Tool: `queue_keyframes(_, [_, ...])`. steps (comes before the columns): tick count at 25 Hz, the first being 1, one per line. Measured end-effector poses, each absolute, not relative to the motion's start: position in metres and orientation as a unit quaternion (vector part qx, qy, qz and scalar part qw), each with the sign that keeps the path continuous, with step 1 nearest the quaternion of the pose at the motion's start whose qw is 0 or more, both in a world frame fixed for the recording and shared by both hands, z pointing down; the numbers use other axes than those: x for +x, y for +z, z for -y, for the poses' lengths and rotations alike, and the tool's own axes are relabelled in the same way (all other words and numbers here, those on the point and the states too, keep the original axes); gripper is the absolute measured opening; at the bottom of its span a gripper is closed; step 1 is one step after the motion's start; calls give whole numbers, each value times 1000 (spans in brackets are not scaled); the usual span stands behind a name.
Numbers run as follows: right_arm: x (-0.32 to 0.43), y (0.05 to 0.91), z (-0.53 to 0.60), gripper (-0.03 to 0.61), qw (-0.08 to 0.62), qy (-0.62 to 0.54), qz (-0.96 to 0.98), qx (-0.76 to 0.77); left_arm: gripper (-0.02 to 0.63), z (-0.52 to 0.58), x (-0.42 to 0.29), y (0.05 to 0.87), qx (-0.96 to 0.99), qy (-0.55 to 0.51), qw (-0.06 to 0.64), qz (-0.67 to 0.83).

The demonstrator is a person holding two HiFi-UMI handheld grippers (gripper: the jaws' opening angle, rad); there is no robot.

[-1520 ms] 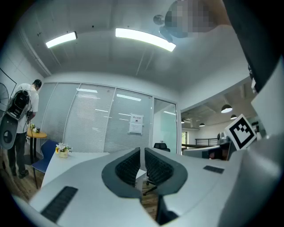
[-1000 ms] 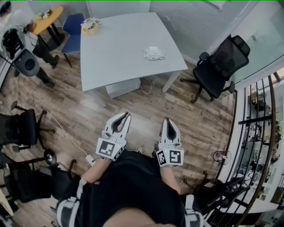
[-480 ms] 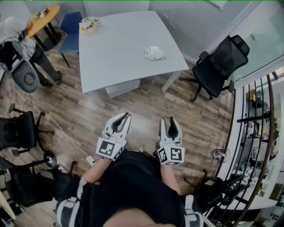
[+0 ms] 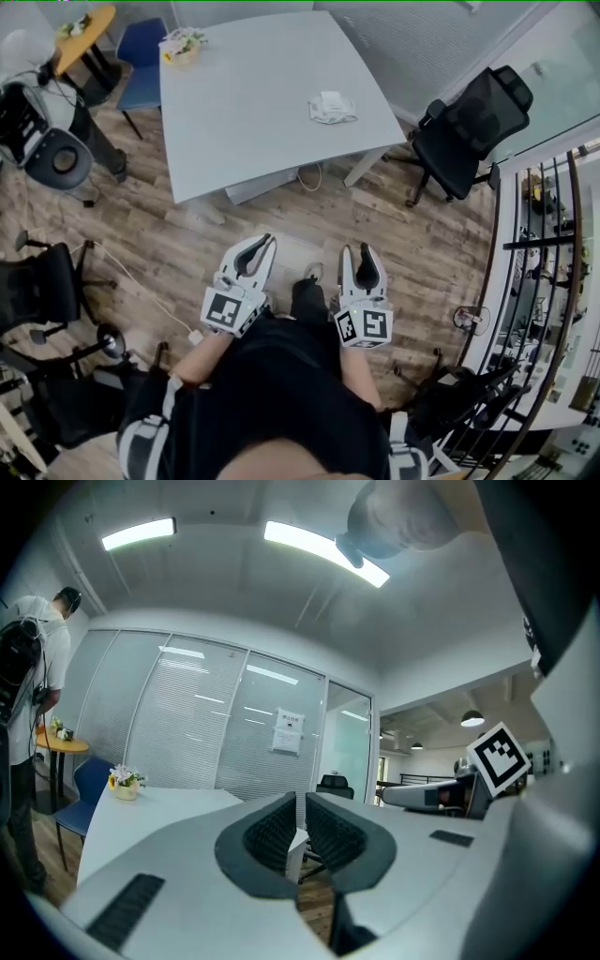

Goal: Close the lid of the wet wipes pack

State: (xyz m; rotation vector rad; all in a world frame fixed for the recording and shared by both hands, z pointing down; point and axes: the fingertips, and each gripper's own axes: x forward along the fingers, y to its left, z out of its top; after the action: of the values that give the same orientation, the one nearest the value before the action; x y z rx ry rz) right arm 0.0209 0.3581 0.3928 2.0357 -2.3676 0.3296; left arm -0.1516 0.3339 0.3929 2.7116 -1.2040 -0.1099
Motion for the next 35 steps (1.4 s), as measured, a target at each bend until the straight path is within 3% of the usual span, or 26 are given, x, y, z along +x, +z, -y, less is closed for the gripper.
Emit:
queue_keyframes(18, [131,396,-113,170,10,105,809,578,49,-113,-19,406,896,14,74,438])
queue_keyframes(29, [168,412,30,170,25,122,832,541,49,19,13,447,897,126,38,422])
queue_keyframes(35, [168,440,108,170,67,125,836,529,49,115,22,509,895,236,8,378])
